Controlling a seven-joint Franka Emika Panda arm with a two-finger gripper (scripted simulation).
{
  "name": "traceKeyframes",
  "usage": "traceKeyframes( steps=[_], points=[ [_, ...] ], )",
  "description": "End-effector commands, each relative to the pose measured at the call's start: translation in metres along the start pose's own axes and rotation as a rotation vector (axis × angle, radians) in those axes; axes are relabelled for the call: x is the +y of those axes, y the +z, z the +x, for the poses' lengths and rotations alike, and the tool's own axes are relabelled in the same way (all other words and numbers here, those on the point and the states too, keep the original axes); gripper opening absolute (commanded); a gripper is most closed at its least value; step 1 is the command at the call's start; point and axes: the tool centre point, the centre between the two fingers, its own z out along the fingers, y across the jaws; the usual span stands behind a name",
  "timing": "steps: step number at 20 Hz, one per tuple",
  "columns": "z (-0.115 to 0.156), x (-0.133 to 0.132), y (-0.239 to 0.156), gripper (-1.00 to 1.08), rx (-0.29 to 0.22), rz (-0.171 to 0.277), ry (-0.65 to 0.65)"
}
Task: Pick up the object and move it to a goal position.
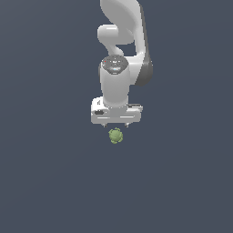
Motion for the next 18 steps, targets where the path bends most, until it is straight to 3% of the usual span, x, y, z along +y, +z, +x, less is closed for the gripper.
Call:
traceKeyframes(
  steps=[1,11,18],
  points=[
    [0.000,0.000,0.000,1.00,0.000,0.000,0.000],
    [-0.006,0.039,-0.003,1.00,-0.012,-0.026,0.048],
    [-0.006,0.037,0.001,1.00,-0.012,-0.025,0.029]
  ],
)
